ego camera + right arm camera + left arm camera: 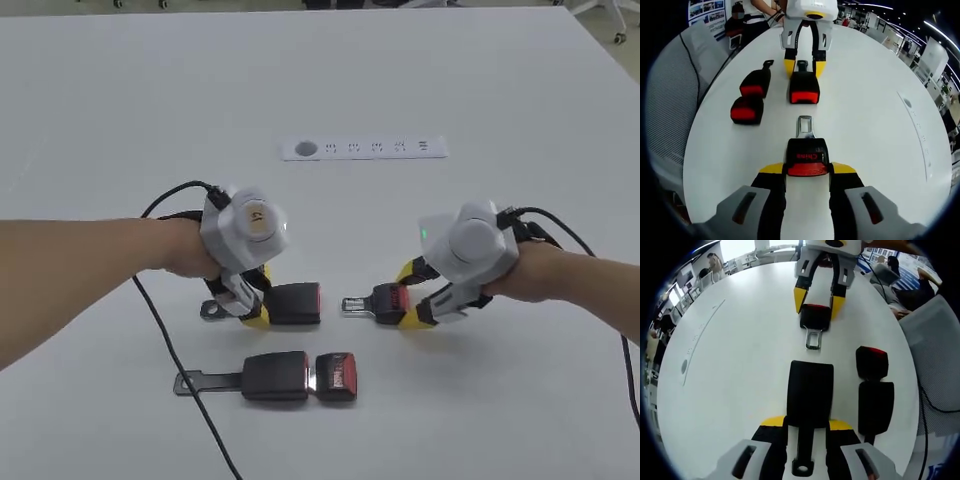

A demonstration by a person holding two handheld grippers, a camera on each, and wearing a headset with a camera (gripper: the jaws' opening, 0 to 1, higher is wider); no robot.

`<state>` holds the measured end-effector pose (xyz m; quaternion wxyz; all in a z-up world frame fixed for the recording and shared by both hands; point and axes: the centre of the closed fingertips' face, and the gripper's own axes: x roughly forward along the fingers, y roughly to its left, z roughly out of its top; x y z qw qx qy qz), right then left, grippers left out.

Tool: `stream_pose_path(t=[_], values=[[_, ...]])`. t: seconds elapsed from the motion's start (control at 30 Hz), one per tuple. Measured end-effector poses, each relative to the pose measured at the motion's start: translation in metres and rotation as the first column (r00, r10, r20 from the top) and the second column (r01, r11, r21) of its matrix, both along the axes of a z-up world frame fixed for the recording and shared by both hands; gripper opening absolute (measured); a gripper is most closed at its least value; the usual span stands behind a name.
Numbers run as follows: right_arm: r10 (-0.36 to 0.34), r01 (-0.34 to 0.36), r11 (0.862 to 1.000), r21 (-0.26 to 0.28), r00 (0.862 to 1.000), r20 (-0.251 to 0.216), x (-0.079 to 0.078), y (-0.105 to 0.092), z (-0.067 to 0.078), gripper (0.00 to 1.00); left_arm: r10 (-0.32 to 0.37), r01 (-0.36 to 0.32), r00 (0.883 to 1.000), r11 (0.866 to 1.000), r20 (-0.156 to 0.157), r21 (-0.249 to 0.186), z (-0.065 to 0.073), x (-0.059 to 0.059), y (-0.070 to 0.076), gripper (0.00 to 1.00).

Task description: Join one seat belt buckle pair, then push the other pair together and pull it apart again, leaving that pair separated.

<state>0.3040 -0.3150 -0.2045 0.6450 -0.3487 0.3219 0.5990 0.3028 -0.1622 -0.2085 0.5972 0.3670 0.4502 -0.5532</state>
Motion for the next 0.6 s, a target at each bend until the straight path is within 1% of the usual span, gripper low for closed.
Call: stream_pose_path(t=[0.23,0.37,0.6], values=[[0.003,-0.003,1.000,0.011,1.000,0.000,0.002,0.011,0.000,0.31,0.021,-0.021,1.000,1.000,-0.009,0.007,-0.001,0.001,0.000,0.29],[0.003,-0.003,1.000,0.014,1.000,0.000,0.000,0.015,0.000,0.31,0.010,-0.010,1.000,1.000,-0.008,0.014,0.001,0.000,-0.001,0.29],[-0.005,0.005,1.000,0.021,1.000,-0.004,0.002,0.020,-0.002,0.31,0.015,-0.015,1.000,1.000,-0.008,0.015,-0.002,0.003,0.001,0.29]])
